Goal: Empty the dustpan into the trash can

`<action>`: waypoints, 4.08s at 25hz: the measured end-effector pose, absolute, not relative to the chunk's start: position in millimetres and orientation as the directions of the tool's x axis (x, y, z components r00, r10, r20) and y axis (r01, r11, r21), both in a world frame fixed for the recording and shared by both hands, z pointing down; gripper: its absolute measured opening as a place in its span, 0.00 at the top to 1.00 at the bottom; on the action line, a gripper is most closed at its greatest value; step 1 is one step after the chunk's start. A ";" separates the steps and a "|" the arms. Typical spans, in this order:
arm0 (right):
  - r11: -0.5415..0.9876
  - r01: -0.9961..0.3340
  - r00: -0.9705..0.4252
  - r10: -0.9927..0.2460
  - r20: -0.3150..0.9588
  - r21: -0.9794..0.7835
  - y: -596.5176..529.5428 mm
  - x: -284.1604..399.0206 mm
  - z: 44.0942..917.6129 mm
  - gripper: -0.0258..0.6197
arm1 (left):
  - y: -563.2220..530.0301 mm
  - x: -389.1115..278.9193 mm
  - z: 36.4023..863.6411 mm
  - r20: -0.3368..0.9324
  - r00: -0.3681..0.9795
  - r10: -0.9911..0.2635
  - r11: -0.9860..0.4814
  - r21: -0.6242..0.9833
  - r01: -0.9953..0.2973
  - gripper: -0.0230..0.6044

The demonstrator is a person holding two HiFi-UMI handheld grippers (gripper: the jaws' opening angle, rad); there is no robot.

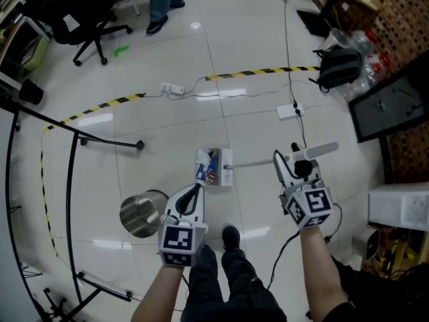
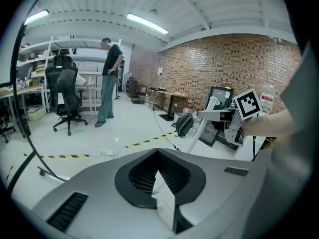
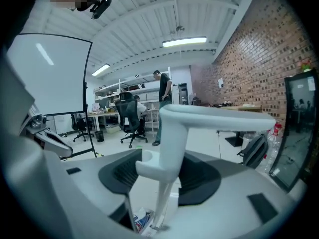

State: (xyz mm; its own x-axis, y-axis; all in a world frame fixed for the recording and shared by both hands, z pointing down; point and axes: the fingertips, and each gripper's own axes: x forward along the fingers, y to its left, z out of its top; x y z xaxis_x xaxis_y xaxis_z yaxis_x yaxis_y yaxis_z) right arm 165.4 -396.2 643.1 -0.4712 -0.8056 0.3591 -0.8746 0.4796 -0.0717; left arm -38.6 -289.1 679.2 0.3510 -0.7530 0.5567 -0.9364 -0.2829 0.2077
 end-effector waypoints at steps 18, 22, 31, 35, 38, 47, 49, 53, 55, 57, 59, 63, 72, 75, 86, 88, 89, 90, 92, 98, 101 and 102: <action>0.634 -0.770 -0.623 -0.720 0.306 -0.078 -379.8 127.0 540.9 0.60 | -283.3 -102.5 585.4 0.467 0.260 -0.845 -0.183 0.204 -0.962 0.97; 0.658 -0.745 -0.659 -0.702 0.269 -0.111 -357.4 128.1 496.2 0.60 | -275.3 -102.5 541.8 0.443 0.280 -0.852 -0.226 0.172 -0.959 0.97; 0.709 -0.687 -0.727 -0.666 0.169 -0.162 -346.6 108.2 414.5 0.60 | -236.0 -137.7 461.4 0.387 0.168 -0.907 -0.139 0.101 -0.985 0.97; 0.766 -0.627 -0.778 -0.612 0.141 -0.139 -338.8 82.3 389.0 0.60 | -206.7 -157.4 439.8 0.373 0.079 -0.924 -0.053 0.081 -0.995 0.97; 0.809 -0.577 -0.816 -0.563 0.133 -0.113 -333.4 62.8 375.1 0.60 | -176.9 -176.4 426.9 0.369 -0.009 -0.930 0.038 0.072 -0.997 0.97; 0.905 -0.423 -0.905 -0.418 0.081 -0.051 -326.7 -5.1 329.0 0.60 | -78.9 -218.1 406.7 0.367 -0.237 -0.899 0.273 0.048 -0.961 0.97; 0.919 -0.392 -0.919 -0.389 0.071 -0.044 -323.4 -21.8 319.3 0.60 | -57.5 -229.8 404.5 0.358 -0.280 -0.891 0.319 0.054 -0.946 0.97; 0.939 -0.341 -0.939 -0.338 0.065 -0.042 -307.0 -58.1 305.6 0.60 | -13.5 -257.3 409.2 0.364 -0.343 -0.866 0.397 0.084 -0.914 0.97; 0.950 -0.309 -0.950 -0.307 0.060 -0.041 -295.9 -79.8 296.6 0.60 | 6.8 -276.4 409.2 0.352 -0.385 -0.853 0.440 0.090 -0.893 0.97; 0.958 -0.283 -0.958 -0.281 0.048 -0.037 -284.3 -101.4 284.3 0.60 | 22.3 -297.7 404.5 0.324 -0.417 -0.849 0.468 0.094 -0.879 0.97; 0.963 -0.266 -0.964 -0.265 0.033 -0.031 -271.7 -122.3 270.6 0.60 | 35.8 -316.5 401.9 0.312 -0.424 -0.850 0.474 0.103 -0.874 0.97; 0.973 -0.228 -0.974 -0.228 0.004 -0.023 -243.2 -160.8 248.0 0.60 | 62.6 -352.8 401.6 0.304 -0.423 -0.853 0.476 0.123 -0.871 0.97; 0.987 -0.160 -0.985 -0.160 -0.058 -0.003 -204.6 -242.1 233.8 0.60 | 86.8 -415.6 411.7 0.303 -0.377 -0.875 0.432 0.136 -0.892 0.97; 0.992 -0.127 -0.990 -0.126 -0.066 0.010 -196.9 -271.8 234.2 0.60 | 92.1 -431.4 415.5 0.300 -0.377 -0.876 0.431 0.137 -0.892 0.97; 0.996 0.030 -0.998 0.034 -0.049 0.086 -154.5 -340.8 255.6 0.60 | 110.8 -449.5 441.0 0.362 -0.423 -0.831 0.500 0.153 -0.852 0.97; 0.993 0.059 -0.996 0.066 -0.064 0.098 -146.4 -348.0 253.0 0.60 | 113.3 -453.9 443.1 0.364 -0.435 -0.823 0.513 0.150 -0.845 0.97; 0.992 0.071 -0.994 0.078 -0.076 0.102 -142.5 -351.0 251.9 0.60 | 114.8 -457.1 444.3 0.359 -0.445 -0.820 0.520 0.147 -0.841 0.97; 0.991 0.081 -0.992 0.090 -0.086 0.105 -138.4 -353.3 252.1 0.60 | 116.8 -460.1 446.2 0.357 -0.454 -0.817 0.528 0.144 -0.837 0.97; 0.988 0.101 -0.989 0.112 -0.092 0.119 -128.7 -355.6 258.7 0.60 | 120.7 -463.7 451.8 0.363 -0.465 -0.808 0.541 0.142 -0.829 0.97; 0.974 0.140 -0.989 0.146 -0.020 0.179 -93.3 -351.5 306.5 0.60 | 126.8 -464.8 468.9 0.398 -0.445 -0.802 0.528 0.127 -0.839 0.97; 0.964 0.151 -0.987 0.159 -0.024 0.217 -79.5 -346.1 307.3 0.60 | 124.2 -464.5 473.6 0.411 -0.429 -0.805 0.511 0.112 -0.852 0.97; 0.960 0.160 -0.985 0.170 -0.022 0.230 -73.5 -343.5 306.5 0.60 | 122.6 -463.5 474.8 0.413 -0.424 -0.806 0.507 0.111 -0.855 0.97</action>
State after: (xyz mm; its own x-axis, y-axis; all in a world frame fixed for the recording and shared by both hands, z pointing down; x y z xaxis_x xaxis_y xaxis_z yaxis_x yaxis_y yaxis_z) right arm -343.5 -73.5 306.5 -0.9852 0.1700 -0.0224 0.1604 0.9599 0.2301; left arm -463.5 122.6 474.8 -0.4245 -0.8059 0.4127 -0.8548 0.5070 0.1108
